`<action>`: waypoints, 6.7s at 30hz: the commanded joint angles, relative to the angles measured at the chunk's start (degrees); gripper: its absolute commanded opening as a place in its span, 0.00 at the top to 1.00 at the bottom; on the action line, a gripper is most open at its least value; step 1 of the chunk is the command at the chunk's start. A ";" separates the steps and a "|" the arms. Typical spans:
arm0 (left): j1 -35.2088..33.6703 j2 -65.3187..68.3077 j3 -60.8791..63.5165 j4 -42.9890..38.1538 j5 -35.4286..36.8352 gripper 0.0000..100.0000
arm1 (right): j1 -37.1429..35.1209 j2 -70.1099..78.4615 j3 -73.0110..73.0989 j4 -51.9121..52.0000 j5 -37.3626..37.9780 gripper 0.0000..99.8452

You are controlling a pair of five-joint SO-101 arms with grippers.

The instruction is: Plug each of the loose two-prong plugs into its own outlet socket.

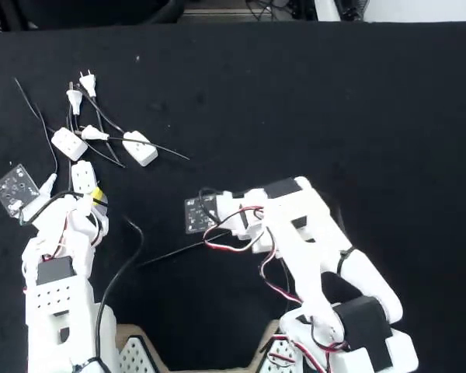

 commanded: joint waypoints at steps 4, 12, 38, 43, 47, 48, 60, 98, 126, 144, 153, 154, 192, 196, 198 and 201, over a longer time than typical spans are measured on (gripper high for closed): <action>-0.13 -0.79 -3.56 -0.97 0.44 0.77 | 2.37 -2.33 -1.54 -8.53 -11.87 0.99; -0.13 -0.79 -3.65 -0.97 0.35 0.77 | 1.58 -2.24 -0.75 -9.32 -14.33 0.87; -0.22 -0.79 -3.21 -0.88 0.26 0.77 | 44.75 24.84 -62.37 16.79 -48.79 0.99; -0.22 -0.79 -3.21 -0.88 0.26 0.77 | 48.09 42.86 -83.91 20.57 -48.53 0.99; -0.22 -0.79 -3.21 -0.88 0.26 0.77 | 50.64 55.43 -103.08 23.47 -48.44 0.99; -0.22 -0.79 -3.21 -0.88 0.26 0.77 | 51.25 58.42 -108.00 24.44 -48.44 0.99; -0.22 -0.79 -3.12 -0.88 0.26 0.77 | 56.18 85.14 -143.52 26.02 -34.90 0.99; -0.13 -0.79 -2.59 -0.97 0.18 0.77 | 38.86 59.47 -138.77 43.69 -53.19 0.68; 1.01 -0.79 -2.68 -0.97 0.00 0.76 | -3.16 -0.57 -24.48 6.15 -72.62 0.77; -0.66 -0.18 -4.62 -18.90 -20.57 0.76 | -7.56 -9.63 10.07 -33.93 -73.05 0.78; -0.57 0.35 -1.10 -25.23 -21.80 0.76 | -7.74 -9.54 10.15 -33.93 -72.97 0.78; -0.48 1.05 -1.98 -22.86 -21.71 0.76 | -7.74 -9.54 10.15 -33.93 -72.97 0.78; -1.45 85.36 -83.03 33.67 -21.71 0.91 | -7.82 -9.54 10.42 -33.93 -72.97 0.78; -1.45 84.22 -84.62 36.31 -20.40 0.94 | -7.82 -9.54 10.42 -33.93 -72.97 0.78; -1.45 83.25 -85.41 36.84 -20.40 0.97 | -7.82 -9.54 10.42 -33.93 -72.97 0.78; -1.45 80.35 -87.60 40.79 -20.40 0.96 | -7.82 -9.54 10.42 -33.93 -72.97 0.78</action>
